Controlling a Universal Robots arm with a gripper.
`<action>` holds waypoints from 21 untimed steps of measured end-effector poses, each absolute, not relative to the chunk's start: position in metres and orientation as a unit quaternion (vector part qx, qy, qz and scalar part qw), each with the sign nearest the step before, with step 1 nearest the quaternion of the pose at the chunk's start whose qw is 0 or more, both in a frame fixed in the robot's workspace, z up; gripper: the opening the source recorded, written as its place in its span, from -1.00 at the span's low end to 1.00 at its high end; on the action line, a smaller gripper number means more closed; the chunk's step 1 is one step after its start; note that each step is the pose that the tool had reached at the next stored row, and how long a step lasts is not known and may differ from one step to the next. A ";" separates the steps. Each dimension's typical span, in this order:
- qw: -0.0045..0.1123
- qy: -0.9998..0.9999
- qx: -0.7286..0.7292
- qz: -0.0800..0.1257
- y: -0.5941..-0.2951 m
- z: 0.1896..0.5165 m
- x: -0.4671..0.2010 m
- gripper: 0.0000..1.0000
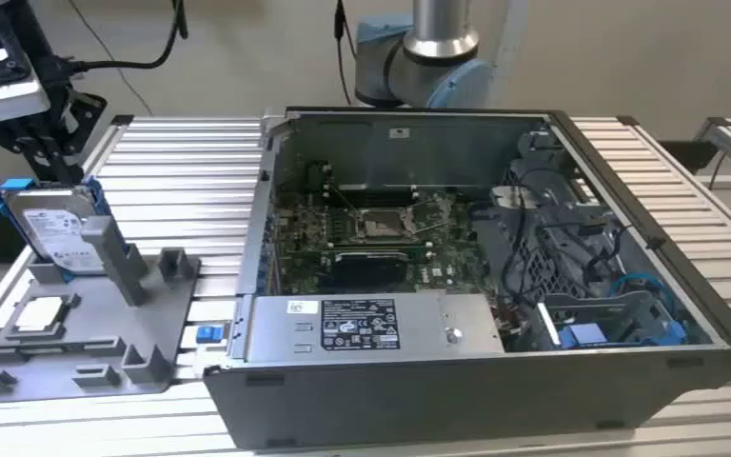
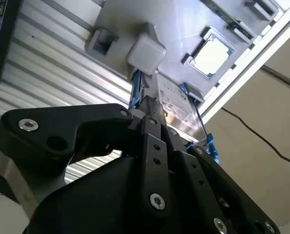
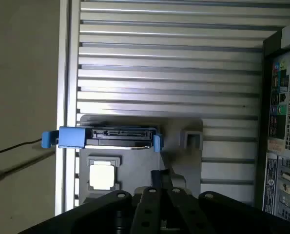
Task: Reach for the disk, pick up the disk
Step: 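Reach for the disk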
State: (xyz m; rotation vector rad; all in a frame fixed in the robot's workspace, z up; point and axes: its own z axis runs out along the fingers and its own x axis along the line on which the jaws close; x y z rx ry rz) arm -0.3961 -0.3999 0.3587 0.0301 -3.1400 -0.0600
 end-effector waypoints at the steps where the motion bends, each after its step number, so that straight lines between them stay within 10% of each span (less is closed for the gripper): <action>1: 0.000 -1.000 0.010 -0.019 -0.400 0.359 -0.396 -1.00; 21: 0.000 -1.000 0.009 -0.019 -0.387 0.358 -0.425 -1.00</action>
